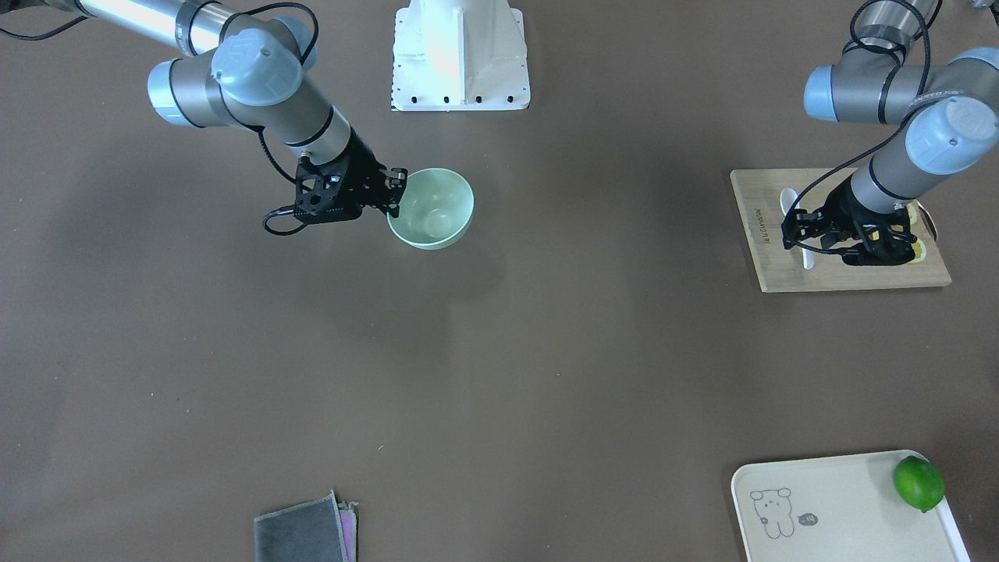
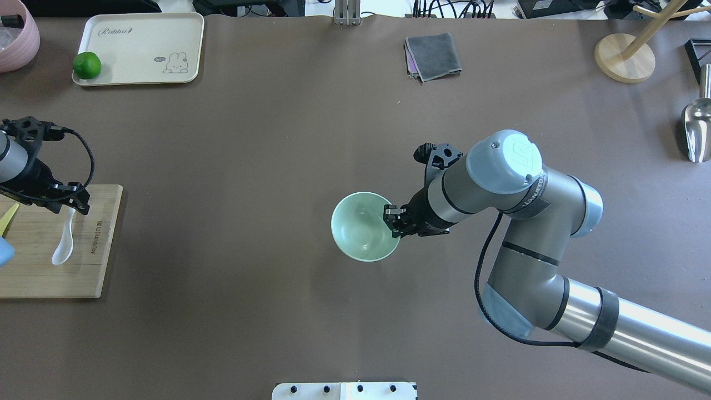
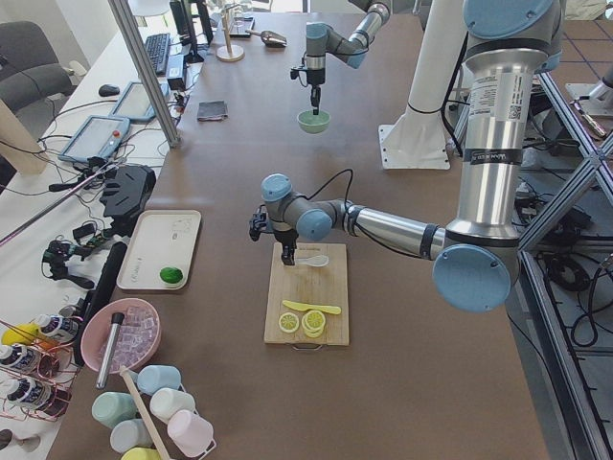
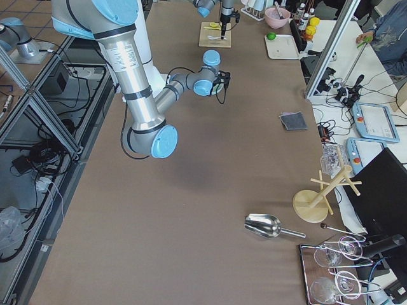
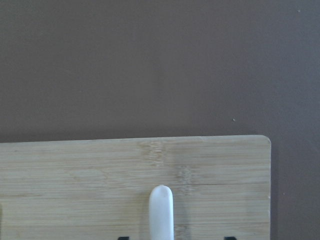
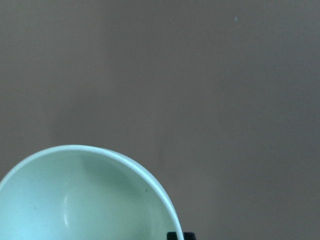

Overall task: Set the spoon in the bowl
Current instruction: 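Slide the bowl to center with right gripper while left gripper grasps white spoon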

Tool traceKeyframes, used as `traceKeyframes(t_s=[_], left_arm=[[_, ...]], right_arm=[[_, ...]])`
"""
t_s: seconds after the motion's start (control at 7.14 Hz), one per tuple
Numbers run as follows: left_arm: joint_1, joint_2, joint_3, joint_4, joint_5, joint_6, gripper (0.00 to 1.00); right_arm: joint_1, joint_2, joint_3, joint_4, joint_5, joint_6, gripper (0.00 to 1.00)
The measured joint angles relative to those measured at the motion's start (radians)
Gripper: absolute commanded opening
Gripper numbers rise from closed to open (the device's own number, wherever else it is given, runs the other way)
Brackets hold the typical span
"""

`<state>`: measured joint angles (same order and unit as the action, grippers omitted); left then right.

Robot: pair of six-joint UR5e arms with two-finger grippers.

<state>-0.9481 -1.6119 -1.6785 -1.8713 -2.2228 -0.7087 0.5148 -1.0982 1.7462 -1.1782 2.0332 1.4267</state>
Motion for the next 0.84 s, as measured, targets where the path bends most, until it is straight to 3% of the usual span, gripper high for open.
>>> traceKeyframes(t_s=[0.14, 0.42, 0.56, 0.7, 0.84], left_arm=[[0.002, 0.0, 0.004, 0.0, 0.0, 0.0, 0.53], [0.005, 0.0, 0.009, 0.0, 0.0, 0.0, 0.3], [0.006, 0.0, 0.014, 0.0, 0.001, 0.0, 0.18], [0.006, -0.001, 0.018, 0.0, 0.001, 0.0, 0.11], [0.006, -0.001, 0.02, 0.0, 0.002, 0.0, 0.0]], right_arm=[[-0.033, 0.025, 0.001, -0.037, -0.024, 0.009, 0.0], [-0.079, 0.054, 0.0, -0.096, -0.058, 0.013, 0.0], [-0.096, 0.055, -0.003, -0.103, -0.066, 0.014, 0.05], [-0.112, 0.055, -0.007, -0.105, -0.074, 0.014, 0.38], [-0.127, 0.055, -0.012, -0.107, -0.086, 0.014, 0.99]])
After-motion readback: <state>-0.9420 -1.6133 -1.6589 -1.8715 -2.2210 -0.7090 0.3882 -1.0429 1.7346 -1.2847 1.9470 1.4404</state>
